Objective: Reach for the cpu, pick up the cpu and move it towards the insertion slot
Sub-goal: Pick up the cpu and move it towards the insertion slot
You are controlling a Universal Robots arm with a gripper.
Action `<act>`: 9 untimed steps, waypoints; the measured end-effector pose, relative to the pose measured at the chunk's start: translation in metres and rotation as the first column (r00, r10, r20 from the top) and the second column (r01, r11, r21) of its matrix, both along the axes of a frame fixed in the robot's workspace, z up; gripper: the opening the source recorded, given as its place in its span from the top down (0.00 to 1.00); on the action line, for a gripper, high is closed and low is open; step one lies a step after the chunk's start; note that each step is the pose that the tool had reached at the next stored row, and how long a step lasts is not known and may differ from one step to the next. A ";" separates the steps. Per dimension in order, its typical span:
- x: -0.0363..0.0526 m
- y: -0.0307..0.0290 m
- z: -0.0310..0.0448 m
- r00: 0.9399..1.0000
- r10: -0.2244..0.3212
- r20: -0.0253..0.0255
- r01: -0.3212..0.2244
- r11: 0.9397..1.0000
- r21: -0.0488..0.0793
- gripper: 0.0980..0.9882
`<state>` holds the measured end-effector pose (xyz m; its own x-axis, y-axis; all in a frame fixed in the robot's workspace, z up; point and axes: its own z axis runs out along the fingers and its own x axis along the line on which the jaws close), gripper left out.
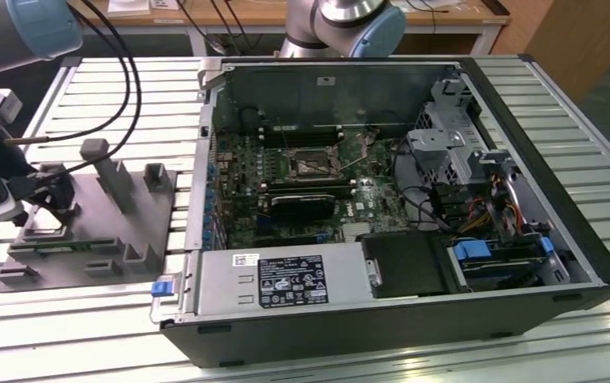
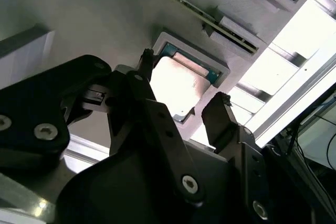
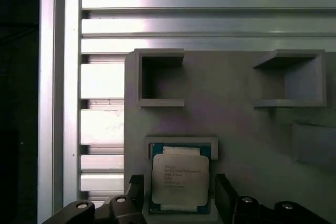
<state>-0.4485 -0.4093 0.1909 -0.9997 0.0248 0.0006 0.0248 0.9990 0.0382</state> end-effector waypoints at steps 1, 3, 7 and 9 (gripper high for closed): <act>0.0001 0.0002 -0.0004 1.000 0.000 0.000 0.000 1.000 0.000 0.38; 0.0006 0.0009 -0.0021 1.000 -0.001 0.000 0.001 1.000 0.000 0.38; 0.0015 0.0027 -0.0053 1.000 -0.001 0.000 0.001 1.000 0.000 0.38; 0.0016 0.0031 -0.0060 1.000 -0.001 0.000 0.001 1.000 0.000 0.38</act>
<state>-0.4469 -0.4062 0.1849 -0.9997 0.0257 0.0006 0.0257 0.9989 0.0382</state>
